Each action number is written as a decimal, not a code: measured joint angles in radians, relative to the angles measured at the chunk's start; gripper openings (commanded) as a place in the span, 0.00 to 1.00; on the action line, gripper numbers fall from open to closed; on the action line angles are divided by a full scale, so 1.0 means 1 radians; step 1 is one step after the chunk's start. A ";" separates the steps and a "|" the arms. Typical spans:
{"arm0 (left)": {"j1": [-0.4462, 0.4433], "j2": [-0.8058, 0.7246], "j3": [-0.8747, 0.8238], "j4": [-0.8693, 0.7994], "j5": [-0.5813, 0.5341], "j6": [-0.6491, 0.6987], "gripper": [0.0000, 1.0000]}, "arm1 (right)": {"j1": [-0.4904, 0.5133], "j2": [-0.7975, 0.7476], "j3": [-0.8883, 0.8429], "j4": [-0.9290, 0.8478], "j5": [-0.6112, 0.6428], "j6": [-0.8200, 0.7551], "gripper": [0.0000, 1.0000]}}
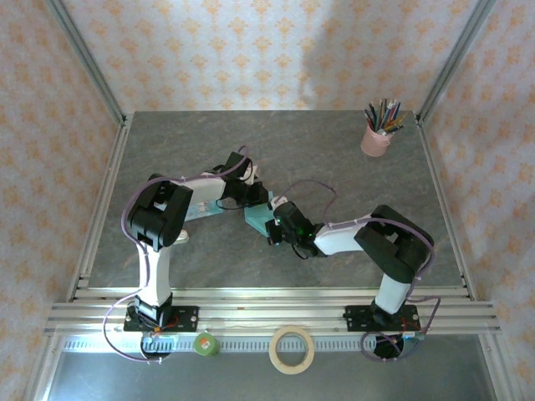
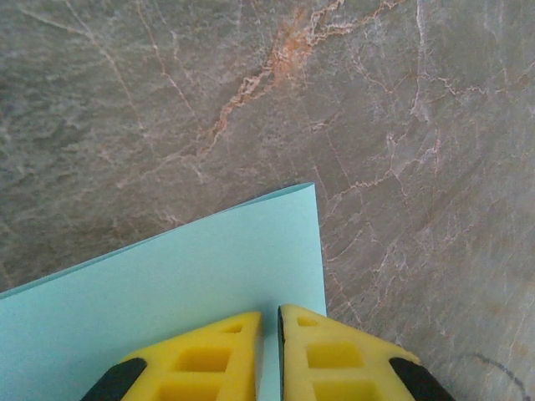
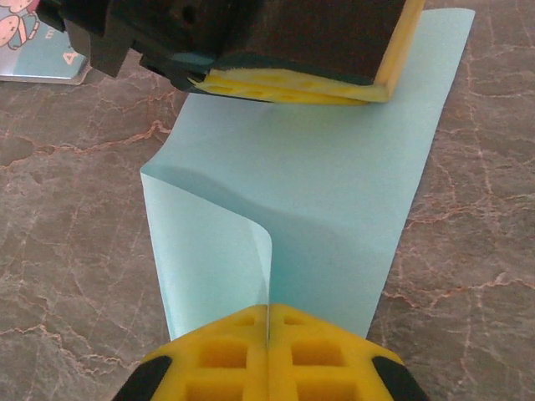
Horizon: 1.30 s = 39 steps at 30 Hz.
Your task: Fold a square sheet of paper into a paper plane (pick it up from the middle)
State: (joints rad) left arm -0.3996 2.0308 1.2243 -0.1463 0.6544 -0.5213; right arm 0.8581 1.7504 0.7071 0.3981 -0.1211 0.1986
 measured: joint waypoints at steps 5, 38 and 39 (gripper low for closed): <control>0.000 0.000 0.000 0.000 0.006 0.000 0.17 | 0.000 0.008 0.001 -0.011 0.000 0.000 0.00; 0.066 -0.047 -0.060 -0.007 -0.012 -0.055 0.17 | -0.019 0.014 0.053 -0.097 -0.043 0.098 0.00; 0.066 -0.046 -0.058 -0.010 -0.013 -0.052 0.17 | -0.019 0.014 0.058 -0.105 -0.043 0.105 0.00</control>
State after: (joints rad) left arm -0.3336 1.9850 1.1667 -0.1566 0.6415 -0.5732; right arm 0.8387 1.7645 0.7650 0.2928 -0.1642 0.3035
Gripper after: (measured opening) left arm 0.171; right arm 0.040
